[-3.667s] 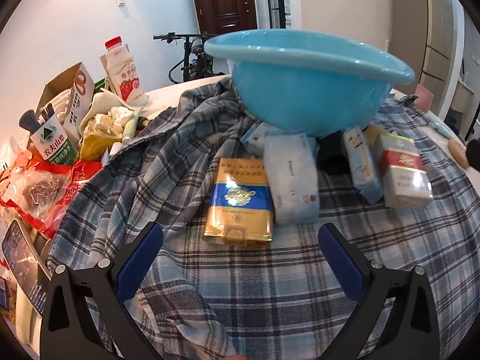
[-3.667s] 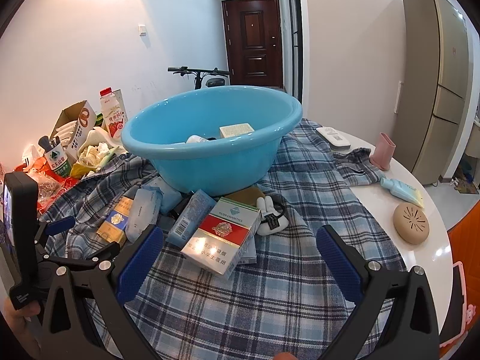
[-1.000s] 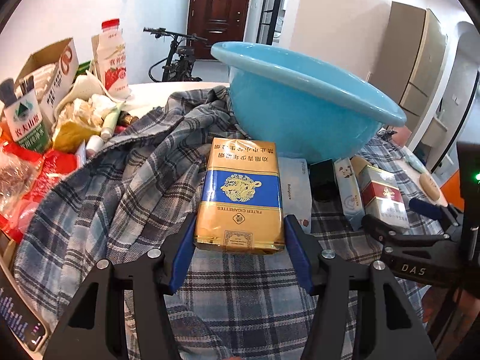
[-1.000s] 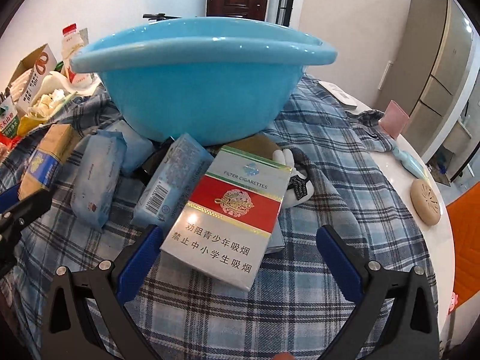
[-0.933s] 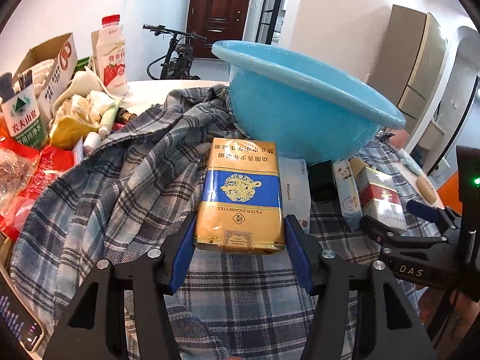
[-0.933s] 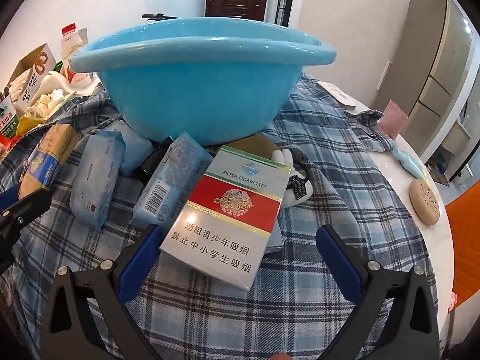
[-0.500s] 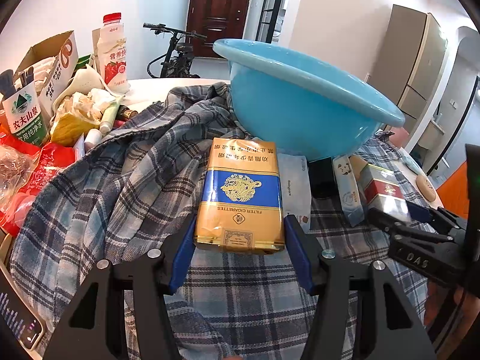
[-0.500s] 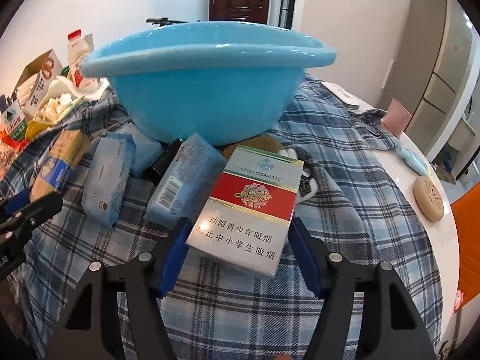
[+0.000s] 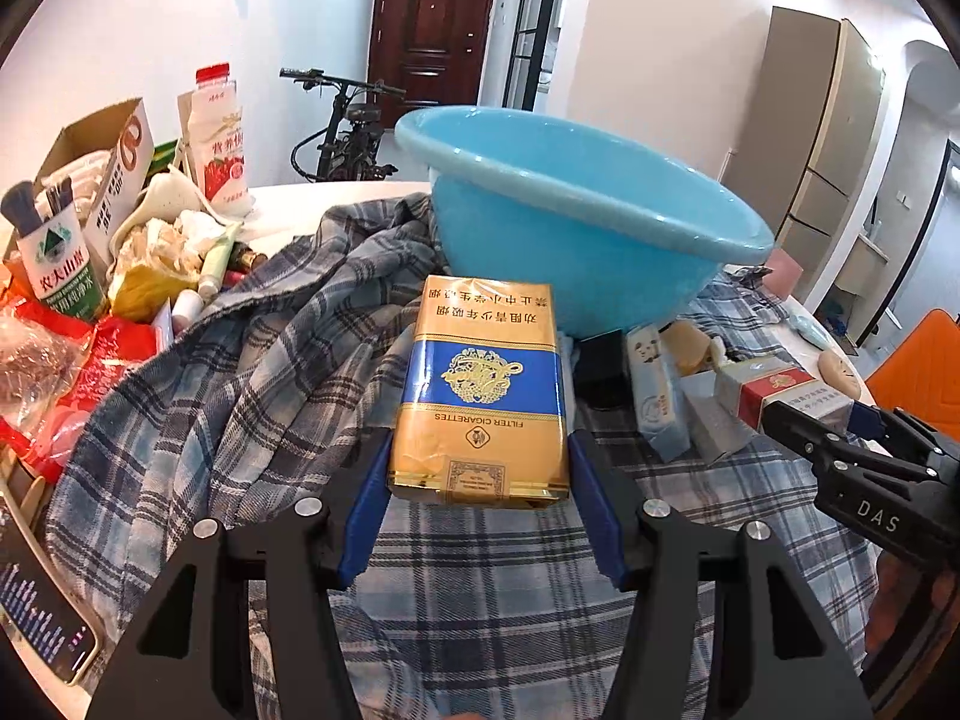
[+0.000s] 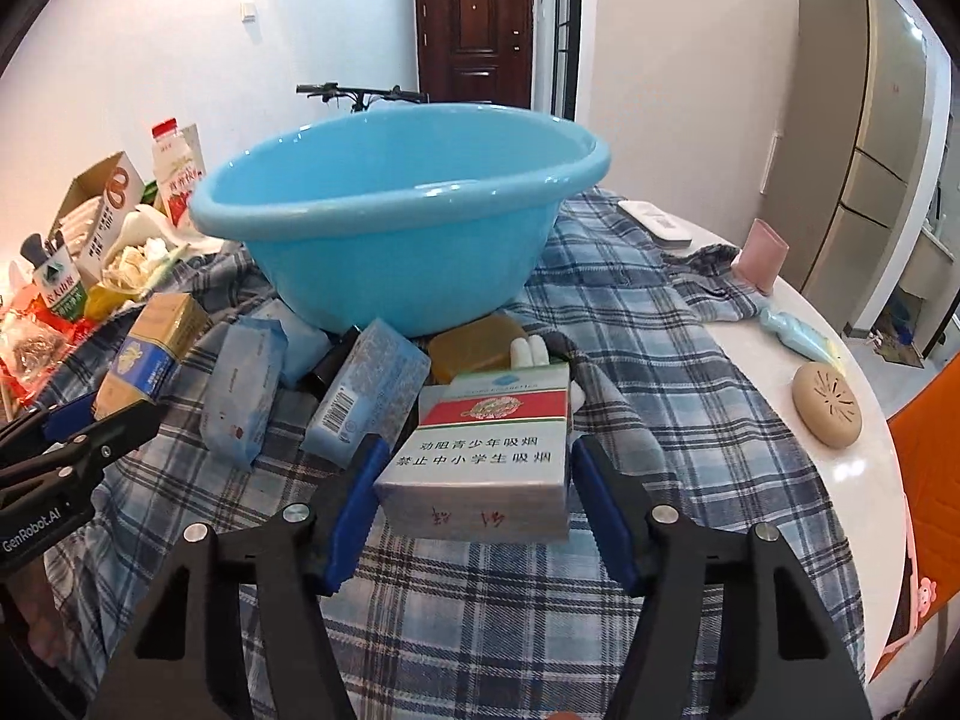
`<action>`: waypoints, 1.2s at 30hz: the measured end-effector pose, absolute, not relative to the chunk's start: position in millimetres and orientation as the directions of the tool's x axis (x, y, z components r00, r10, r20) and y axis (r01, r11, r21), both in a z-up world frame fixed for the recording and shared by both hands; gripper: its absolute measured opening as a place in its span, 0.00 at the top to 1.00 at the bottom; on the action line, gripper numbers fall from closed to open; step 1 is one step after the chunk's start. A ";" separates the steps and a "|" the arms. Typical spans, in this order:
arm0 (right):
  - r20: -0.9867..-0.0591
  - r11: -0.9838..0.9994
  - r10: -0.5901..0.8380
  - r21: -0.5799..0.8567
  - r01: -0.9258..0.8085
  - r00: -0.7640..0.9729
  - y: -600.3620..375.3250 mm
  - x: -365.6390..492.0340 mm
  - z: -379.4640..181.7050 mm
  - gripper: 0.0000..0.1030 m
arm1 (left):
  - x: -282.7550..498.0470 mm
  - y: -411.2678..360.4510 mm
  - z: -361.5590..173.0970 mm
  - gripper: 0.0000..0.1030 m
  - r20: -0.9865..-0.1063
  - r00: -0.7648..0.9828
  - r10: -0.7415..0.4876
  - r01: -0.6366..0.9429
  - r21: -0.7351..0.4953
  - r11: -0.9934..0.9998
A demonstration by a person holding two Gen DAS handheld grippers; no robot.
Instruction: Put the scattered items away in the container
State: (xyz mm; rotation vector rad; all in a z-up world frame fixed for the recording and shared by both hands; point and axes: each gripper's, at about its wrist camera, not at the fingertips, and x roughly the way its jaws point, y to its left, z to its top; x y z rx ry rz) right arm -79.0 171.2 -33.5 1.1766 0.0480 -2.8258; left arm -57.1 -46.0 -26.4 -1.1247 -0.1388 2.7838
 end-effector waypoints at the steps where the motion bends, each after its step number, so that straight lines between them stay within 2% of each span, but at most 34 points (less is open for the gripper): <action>1: -0.705 -0.996 -0.067 0.007 0.088 -0.706 172.3 -77.0 -31.7 0.37 | -55.7 -44.4 -24.8 0.45 -0.682 -0.714 0.156 -0.091 -0.131 -0.987; 19: -0.628 -0.987 -0.150 0.046 0.156 -0.764 180.8 -54.0 13.3 0.40 | -41.6 -23.7 9.6 0.45 -0.633 -0.760 0.150 -0.112 -0.099 -0.989; 36: -0.527 -0.978 -0.191 0.027 0.209 -0.828 164.1 -69.1 70.1 0.42 | -57.9 -18.5 56.1 0.45 -0.555 -0.816 0.161 -0.126 -0.101 -0.987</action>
